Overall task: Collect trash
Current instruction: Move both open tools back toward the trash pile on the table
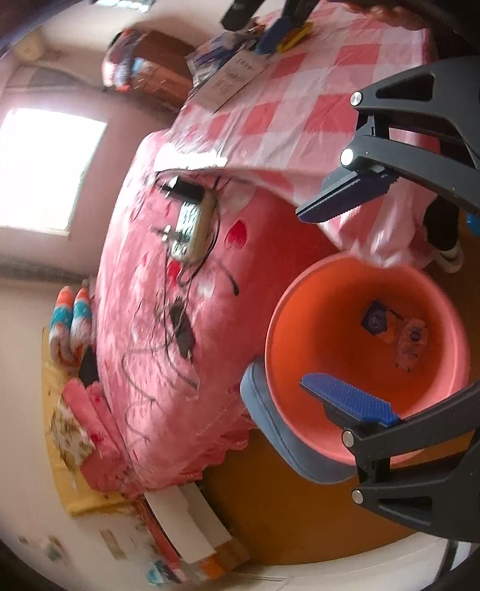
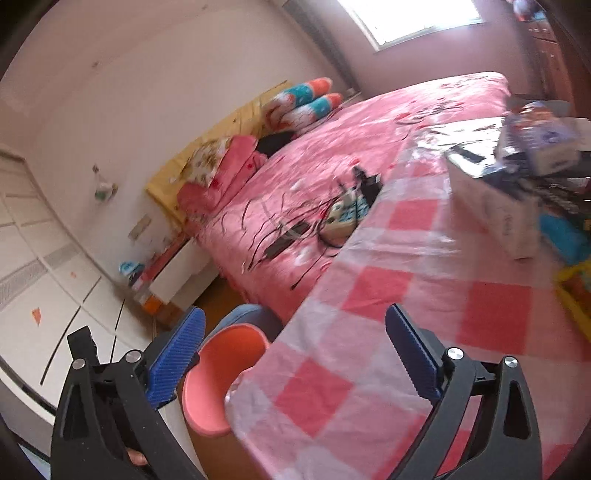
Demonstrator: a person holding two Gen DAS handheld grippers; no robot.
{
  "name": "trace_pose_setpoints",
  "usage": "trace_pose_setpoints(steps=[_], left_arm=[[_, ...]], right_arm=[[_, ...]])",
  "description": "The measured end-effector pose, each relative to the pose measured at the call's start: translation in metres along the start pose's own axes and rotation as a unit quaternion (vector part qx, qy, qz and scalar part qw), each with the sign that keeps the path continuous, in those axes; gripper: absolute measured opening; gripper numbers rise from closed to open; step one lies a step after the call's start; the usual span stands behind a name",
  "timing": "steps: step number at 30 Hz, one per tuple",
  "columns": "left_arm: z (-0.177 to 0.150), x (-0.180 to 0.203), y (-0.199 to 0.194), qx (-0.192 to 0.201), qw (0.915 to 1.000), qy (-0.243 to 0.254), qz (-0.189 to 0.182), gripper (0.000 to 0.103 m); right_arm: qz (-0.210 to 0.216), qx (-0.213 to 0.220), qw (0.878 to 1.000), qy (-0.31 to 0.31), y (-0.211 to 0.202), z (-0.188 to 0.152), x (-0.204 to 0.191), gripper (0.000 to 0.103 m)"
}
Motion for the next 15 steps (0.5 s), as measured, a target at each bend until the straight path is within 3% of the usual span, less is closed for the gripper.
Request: trace_pose_setpoints(steps=[5,15], left_arm=[[-0.003,0.036,0.004,-0.029,0.9991,0.019,-0.025,0.084],[0.001,0.099,0.001,-0.041,0.9959,0.046,-0.066,0.084]], right_arm=[[-0.013,0.029,0.999,-0.008,-0.022,0.007,0.022,0.098],[-0.041,0.023,0.999,0.018,-0.041,0.006,0.07,0.098]])
Point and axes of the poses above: each gripper's, at about its wrist camera, not at the fingertips, and y roughly the way its jaws point, x to its right, z to its top, the point moved 9 cm from there along y, roughly the way its jaws point, and after that the axes turned 8 degrees about -z, right-handed, at the moved point
